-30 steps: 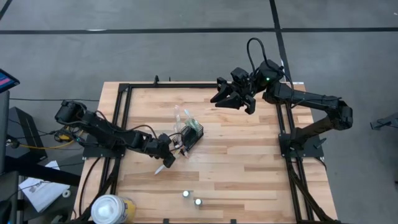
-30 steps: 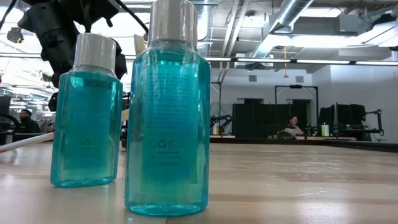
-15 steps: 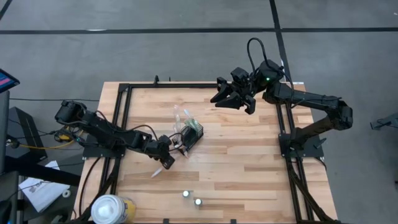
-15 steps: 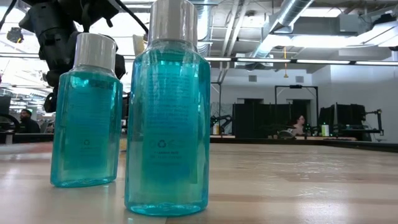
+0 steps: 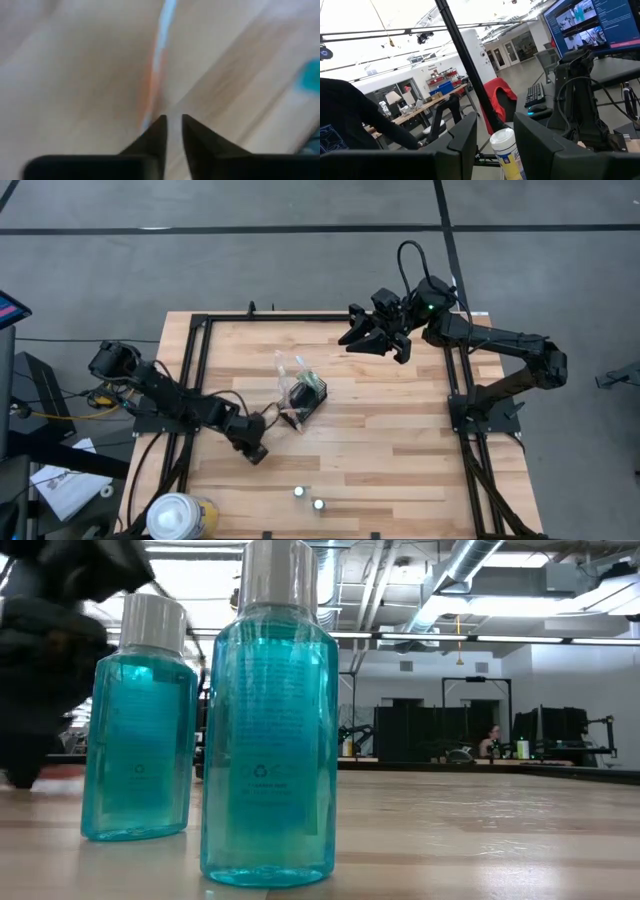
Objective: Pick & Place toothbrushing station
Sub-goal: Put the orange toothbrush into the wire organizer
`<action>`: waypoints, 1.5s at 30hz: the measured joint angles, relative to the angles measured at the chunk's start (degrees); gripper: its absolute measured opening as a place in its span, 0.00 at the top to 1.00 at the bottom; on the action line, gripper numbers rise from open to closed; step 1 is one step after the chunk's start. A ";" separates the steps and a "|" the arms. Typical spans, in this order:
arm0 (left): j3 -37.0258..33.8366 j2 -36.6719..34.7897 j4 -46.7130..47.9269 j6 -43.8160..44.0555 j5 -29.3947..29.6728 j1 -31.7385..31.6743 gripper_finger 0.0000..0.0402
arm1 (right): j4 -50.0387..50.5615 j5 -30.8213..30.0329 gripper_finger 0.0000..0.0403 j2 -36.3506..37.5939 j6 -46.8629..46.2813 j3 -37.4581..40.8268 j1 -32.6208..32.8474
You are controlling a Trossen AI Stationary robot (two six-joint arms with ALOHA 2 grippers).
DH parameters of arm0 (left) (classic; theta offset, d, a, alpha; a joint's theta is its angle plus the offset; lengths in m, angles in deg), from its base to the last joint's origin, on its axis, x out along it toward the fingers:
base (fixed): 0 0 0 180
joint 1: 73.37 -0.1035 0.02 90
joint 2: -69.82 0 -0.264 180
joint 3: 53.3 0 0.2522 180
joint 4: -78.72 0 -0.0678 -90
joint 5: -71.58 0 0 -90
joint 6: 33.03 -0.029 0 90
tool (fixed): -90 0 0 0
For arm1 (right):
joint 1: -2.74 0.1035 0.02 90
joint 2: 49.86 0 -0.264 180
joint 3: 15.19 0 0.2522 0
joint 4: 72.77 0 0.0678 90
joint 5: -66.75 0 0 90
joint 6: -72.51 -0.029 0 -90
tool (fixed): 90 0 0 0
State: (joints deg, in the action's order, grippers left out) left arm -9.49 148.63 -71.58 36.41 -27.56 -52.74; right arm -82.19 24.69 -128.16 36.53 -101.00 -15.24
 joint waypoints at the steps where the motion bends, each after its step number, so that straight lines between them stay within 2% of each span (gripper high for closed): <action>1: -1.04 -0.04 0.10 1.33 -0.20 1.00 0.83 | 0.00 -0.02 0.70 0.00 0.02 0.00 0.00; 6: -2.09 -1.57 -1.95 4.18 4.37 3.17 0.59 | 0.00 0.02 0.70 0.00 0.38 0.00 -0.02; 10: -2.23 -2.65 -1.45 4.65 7.66 2.42 0.50 | 0.00 0.46 0.70 0.00 0.39 0.00 -0.02; 16: -2.28 -2.77 -1.27 5.41 7.89 2.42 0.53 | 0.00 0.71 0.70 0.00 0.37 0.00 -0.09; 22: -2.41 -8.62 -0.15 6.18 8.93 2.18 0.60 | -0.02 1.11 0.70 0.00 0.39 0.00 -0.11; 28: -2.38 -17.51 11.93 7.30 8.46 1.76 0.60 | -0.09 1.34 0.70 0.00 0.58 0.00 -0.11; 32: -2.38 -22.13 22.11 3.08 9.25 1.78 0.57 | -0.07 1.69 0.70 0.00 0.76 0.00 -0.11; 36: -2.38 -24.06 26.80 -3.37 10.96 1.78 0.54 | -0.02 1.73 0.70 0.00 1.02 0.00 -0.11; 45: -3.83 -22.47 26.45 -14.89 13.43 0.64 0.51 | 0.00 1.73 0.70 0.00 0.98 0.00 -0.13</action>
State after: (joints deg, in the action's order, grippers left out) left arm -13.32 126.16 -45.13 21.52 -14.14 -52.10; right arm -82.19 26.42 -128.16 37.51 -101.00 -15.37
